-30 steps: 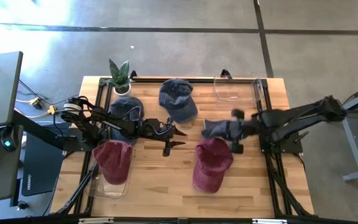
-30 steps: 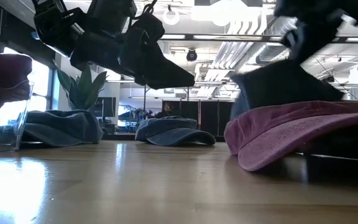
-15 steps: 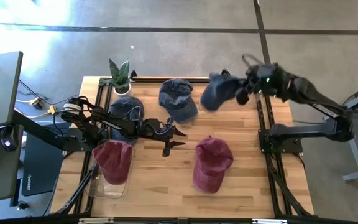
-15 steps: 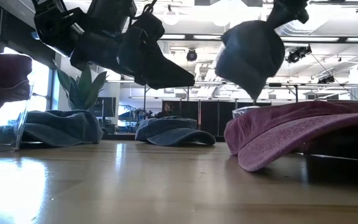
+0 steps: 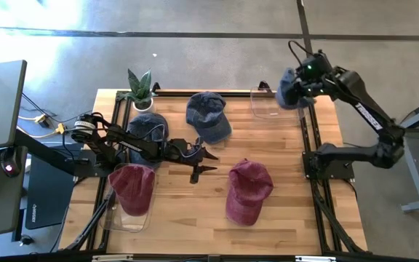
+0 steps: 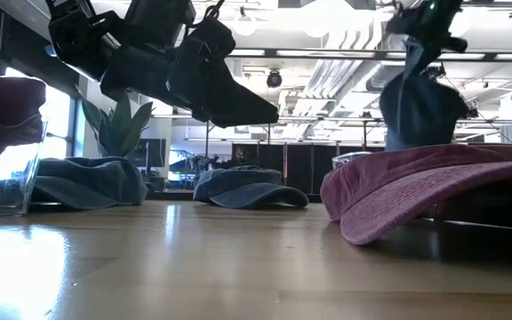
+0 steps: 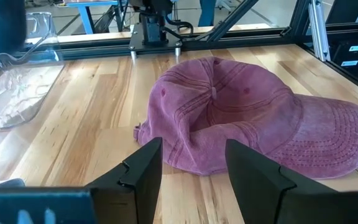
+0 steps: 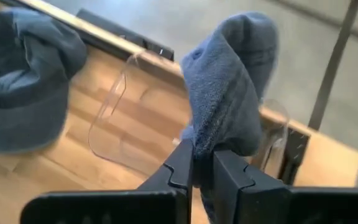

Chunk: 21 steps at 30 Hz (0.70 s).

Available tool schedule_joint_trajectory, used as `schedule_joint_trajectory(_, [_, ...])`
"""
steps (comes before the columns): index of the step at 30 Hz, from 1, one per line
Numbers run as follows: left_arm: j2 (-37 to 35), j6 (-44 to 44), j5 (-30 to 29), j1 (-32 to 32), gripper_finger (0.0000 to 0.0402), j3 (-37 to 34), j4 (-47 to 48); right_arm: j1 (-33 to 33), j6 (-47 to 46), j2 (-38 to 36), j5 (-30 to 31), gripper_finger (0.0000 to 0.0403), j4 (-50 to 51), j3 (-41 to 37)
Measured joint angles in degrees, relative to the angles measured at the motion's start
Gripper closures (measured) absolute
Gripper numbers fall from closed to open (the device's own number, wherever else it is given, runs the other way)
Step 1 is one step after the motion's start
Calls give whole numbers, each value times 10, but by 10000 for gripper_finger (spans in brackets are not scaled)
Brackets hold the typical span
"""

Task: Pick & Place hat
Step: Put the bottom right dark blue cap into the top transparent bin

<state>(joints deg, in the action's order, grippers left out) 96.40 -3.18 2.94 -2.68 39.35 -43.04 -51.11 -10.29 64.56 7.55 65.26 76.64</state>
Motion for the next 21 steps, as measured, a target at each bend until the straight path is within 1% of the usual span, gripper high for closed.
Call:
schedule_joint_trajectory(6, [0,0,0,0,232,0,0,-31,-16,47,-36,372,5,-3])
schedule_joint_trajectory(9, [0,0,1,0,232,0,0,-49,-29,66,-36,378,7,-3])
schedule_joint_trajectory(12, [0,0,2,0,232,0,1,-68,-59,83,-29,376,32,-3])
schedule_joint_trajectory(18, [0,0,2,0,232,0,4,-70,-102,124,-18,377,69,33])
schedule_joint_trajectory(21, [0,0,2,0,232,0,3,-71,-124,147,-2,379,81,49])
